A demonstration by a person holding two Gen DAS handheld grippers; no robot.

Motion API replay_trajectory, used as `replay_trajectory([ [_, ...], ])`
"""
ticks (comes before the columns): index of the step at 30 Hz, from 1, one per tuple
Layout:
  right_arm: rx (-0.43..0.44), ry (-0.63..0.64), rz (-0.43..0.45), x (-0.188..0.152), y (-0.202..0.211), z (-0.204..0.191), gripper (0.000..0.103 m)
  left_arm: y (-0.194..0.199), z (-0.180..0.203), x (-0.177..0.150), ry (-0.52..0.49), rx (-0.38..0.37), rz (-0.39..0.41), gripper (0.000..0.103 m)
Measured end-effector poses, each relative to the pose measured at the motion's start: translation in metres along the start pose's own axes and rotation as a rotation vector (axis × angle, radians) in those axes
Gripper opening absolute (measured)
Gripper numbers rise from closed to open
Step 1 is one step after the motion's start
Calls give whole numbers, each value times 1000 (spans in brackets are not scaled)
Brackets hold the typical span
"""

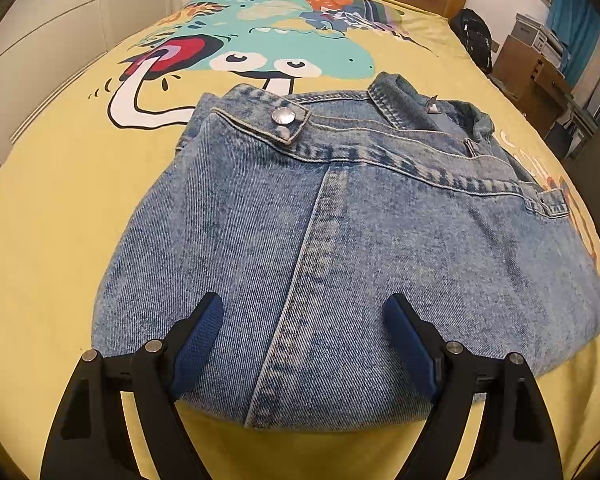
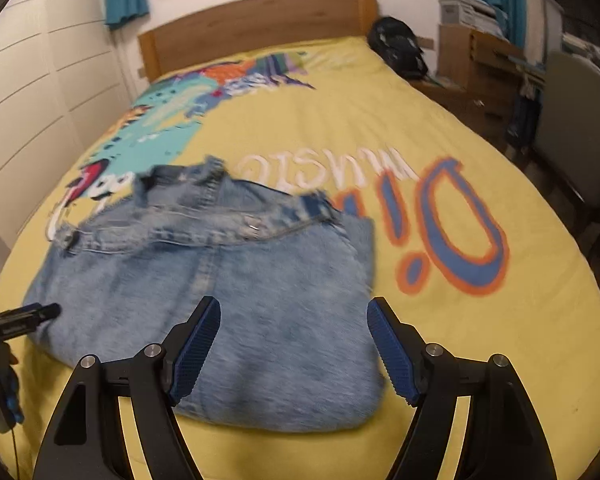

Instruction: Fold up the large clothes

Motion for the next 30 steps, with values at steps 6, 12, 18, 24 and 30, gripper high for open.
replay_trajectory([
  [6,59,97,-24,-1,-12,-43,78,-2,-1,-1,-6,-14,-8,86],
  [12,55,134,-115,-25,-37,-52,78,-3,-1,-1,-15,-20,-16,89],
  [18,68,78,-144,-41,-38,-28,78,5,-4,-1,-18,-13,-25,89],
  [24,35,27,-139,-38,-19,-13,78,28,-13,-1,19,-15,-10,89],
  [30,27,-23,-125,-41,5,-2,78,51,-29,-3,73,-14,-7,89],
])
Point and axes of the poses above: each gripper's, at about its wrist camera, not at the fingertips, and y roughly against the way its jaws point, z to its right, x to its top, the point moved 2 cm from there along -y, roughly the way its jaws point, and after that the axes turned 5 degrees about y, right-handed, at the moved point
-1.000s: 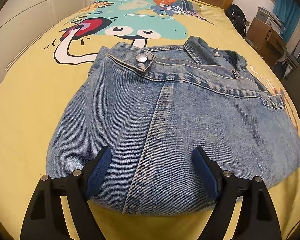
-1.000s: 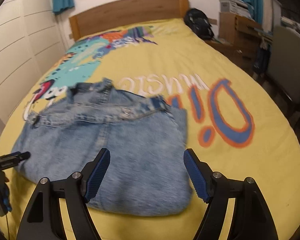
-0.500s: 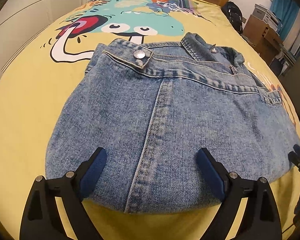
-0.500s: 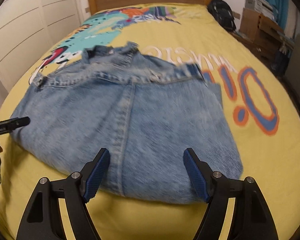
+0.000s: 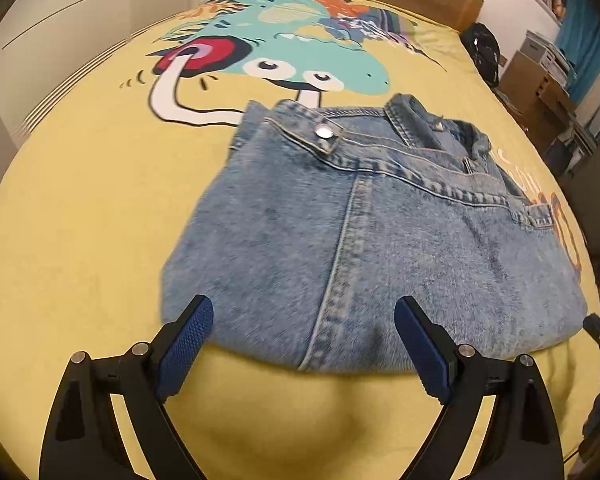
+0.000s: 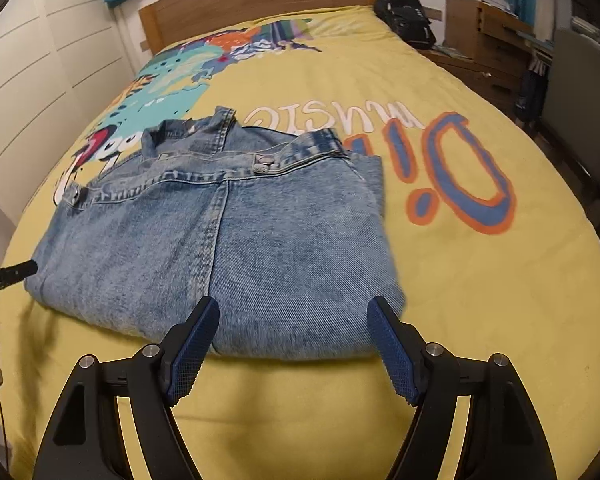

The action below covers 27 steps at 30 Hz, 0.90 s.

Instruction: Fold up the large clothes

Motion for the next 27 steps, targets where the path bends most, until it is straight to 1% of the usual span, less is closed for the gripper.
replay_trajectory([
  [7,10,-45,14,-9,26,5,78,27,-15,-6,70,-35,6,89],
  [13,15,-76,29,-18,47,9,78,39,-20,-16,116,-73,-3,89],
  [19,11,-101,39,-27,64,15,78,43,-24,-29,161,-111,-20,89],
  [27,-4,-137,37,-40,73,30,78,36,-29,-43,235,-158,-45,89],
])
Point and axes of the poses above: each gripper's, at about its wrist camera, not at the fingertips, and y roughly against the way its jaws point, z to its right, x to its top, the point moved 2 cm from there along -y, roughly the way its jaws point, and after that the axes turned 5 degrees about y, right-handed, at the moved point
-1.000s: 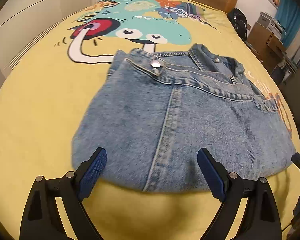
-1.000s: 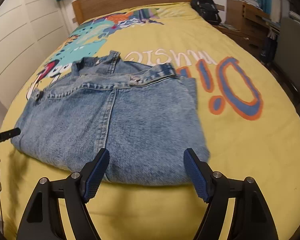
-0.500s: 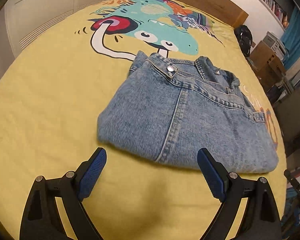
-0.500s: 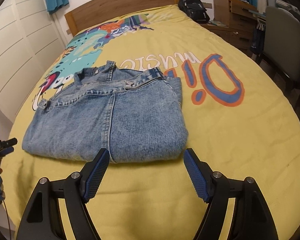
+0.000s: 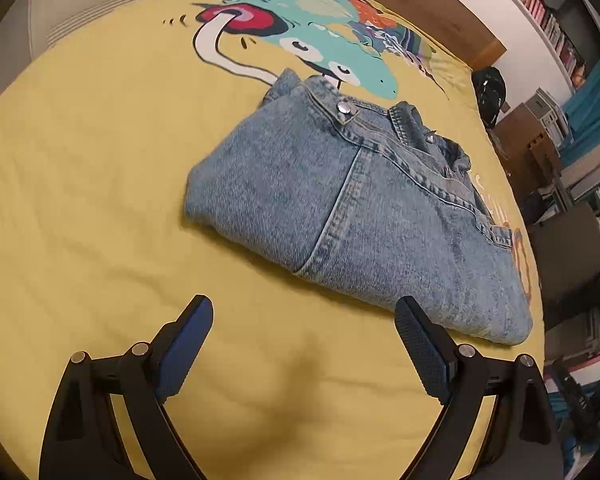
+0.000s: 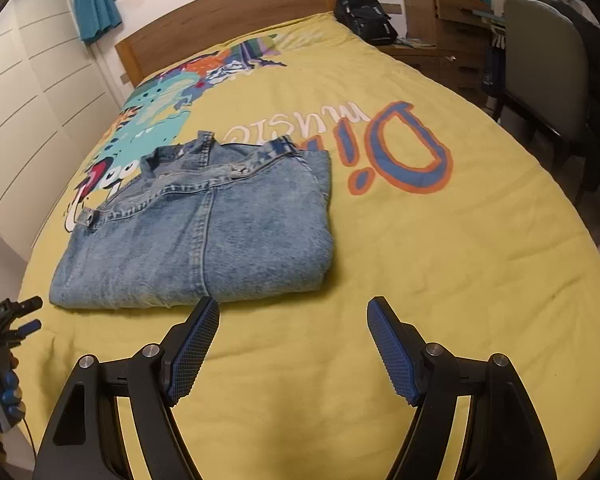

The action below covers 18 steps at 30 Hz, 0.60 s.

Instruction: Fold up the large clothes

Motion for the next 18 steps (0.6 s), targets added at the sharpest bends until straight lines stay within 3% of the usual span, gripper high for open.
replay_trajectory([
  [9,-13,-60,-42,-14,-17,26,78,-16,-20,-3,124,-67,-16,90],
  [18,-41,-105,-83,-21,-40,51,78,-38,-36,18,291,-215,8,89],
])
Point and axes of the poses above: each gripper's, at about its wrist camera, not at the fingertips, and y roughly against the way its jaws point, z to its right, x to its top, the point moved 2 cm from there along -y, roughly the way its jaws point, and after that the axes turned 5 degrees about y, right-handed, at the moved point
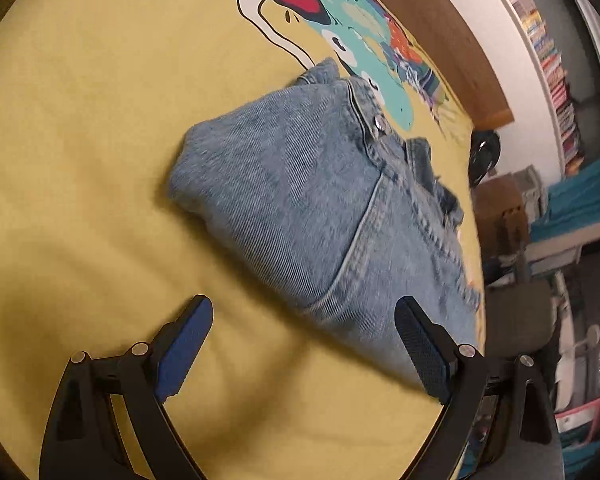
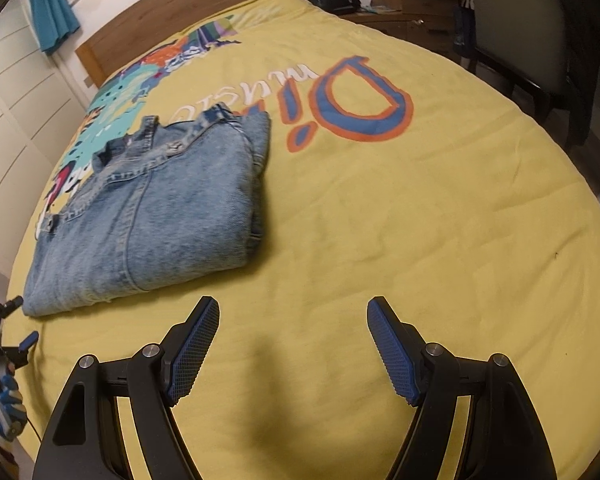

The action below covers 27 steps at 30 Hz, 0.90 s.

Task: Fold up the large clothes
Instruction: 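Grasp the edge of the folded denim jacket with the left tool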

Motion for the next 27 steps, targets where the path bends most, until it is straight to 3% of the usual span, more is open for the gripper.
replay_trajectory([
  [12,-41,-12,-23,6,-17,22,78,-19,-2,43,137,-102,82,88],
  [21,-46,-46,-36,1,-23,41,78,-37,8,65,172,-145,88,87],
  [22,-45,-47,-36,0,-23,41,78,-38,9,65,169,-140,86,86],
  [27,-42,-49,-36,-2,-25,42,78,-37,4,66,173,-98,67,56],
])
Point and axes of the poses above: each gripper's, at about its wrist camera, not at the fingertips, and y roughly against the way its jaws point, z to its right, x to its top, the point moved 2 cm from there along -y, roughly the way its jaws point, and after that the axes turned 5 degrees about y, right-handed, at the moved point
